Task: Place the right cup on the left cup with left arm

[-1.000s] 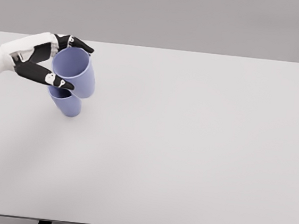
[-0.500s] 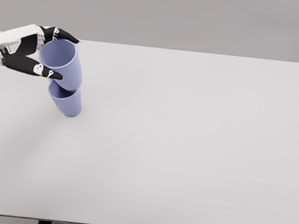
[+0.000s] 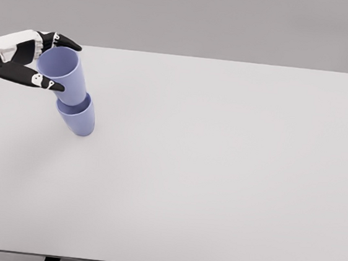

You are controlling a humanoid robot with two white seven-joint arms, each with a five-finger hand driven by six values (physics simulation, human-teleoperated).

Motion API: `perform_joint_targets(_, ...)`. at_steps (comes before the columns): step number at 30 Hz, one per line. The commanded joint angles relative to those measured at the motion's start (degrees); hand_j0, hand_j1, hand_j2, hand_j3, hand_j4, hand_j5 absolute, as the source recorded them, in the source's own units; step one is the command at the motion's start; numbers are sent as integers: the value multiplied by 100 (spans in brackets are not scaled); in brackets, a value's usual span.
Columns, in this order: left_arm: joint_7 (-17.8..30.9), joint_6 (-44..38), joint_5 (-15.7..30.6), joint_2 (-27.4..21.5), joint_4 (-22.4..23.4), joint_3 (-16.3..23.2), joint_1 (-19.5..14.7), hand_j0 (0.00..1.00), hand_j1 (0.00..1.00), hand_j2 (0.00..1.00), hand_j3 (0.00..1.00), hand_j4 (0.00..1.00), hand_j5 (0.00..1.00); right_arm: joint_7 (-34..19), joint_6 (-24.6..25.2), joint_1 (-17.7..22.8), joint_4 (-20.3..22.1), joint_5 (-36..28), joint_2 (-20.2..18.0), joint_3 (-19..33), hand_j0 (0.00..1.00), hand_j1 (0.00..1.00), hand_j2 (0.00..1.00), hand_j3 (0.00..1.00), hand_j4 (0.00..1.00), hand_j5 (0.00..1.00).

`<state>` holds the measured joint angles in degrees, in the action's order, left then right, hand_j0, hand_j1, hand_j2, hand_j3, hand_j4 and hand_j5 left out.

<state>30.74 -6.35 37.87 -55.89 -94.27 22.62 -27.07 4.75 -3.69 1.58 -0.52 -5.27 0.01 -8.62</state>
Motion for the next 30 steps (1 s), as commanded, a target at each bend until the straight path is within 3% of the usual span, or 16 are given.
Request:
perform_joint_targets(1, -7, -33, 28, -27, 5, -3, 0, 73, 73, 73, 73, 73, 73, 0, 0, 0, -1, -1, -1, 0, 100, 100, 100, 100, 100, 100)
perform_joint_targets(30, 2, -24, 28, 70, 216, 103, 62, 73, 73, 73, 73, 73, 73, 0, 0, 9, -1, -1, -1, 0, 100, 100, 100, 100, 100, 100)
